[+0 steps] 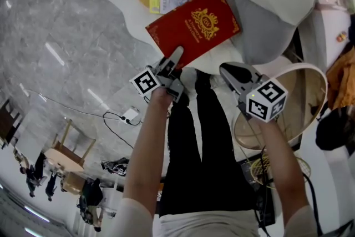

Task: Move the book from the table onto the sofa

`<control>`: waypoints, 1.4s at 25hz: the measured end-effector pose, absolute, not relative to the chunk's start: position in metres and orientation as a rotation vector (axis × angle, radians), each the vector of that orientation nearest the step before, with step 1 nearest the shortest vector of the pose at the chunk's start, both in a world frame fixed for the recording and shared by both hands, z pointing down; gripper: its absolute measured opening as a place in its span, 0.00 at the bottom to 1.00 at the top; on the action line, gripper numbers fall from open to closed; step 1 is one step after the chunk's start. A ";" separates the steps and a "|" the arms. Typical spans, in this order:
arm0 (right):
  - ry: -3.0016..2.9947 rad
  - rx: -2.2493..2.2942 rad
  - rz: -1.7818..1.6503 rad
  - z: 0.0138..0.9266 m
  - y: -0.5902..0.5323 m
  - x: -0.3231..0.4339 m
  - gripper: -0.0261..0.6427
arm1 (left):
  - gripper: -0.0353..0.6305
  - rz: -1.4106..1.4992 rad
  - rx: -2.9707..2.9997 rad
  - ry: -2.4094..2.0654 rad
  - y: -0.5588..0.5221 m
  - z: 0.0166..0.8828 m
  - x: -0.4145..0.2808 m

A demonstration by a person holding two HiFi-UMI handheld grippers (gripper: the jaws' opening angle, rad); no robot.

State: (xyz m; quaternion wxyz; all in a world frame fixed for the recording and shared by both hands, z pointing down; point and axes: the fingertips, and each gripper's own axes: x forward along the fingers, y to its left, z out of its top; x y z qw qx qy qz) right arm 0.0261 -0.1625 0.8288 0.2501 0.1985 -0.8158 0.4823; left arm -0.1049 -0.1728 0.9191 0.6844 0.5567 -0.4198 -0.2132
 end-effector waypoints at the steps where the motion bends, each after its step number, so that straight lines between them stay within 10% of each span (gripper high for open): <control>1: -2.218 0.539 1.317 0.831 -0.162 0.026 0.10 | 0.40 -0.495 1.237 -0.957 -0.178 0.924 -0.108; 19: -2.211 0.538 1.356 0.867 -0.139 0.048 0.10 | 0.42 -0.570 1.029 -1.127 -0.203 1.003 -0.087; 35: -2.190 0.636 1.377 0.857 -0.126 0.069 0.10 | 0.82 -0.246 0.844 -1.012 -0.153 1.042 -0.041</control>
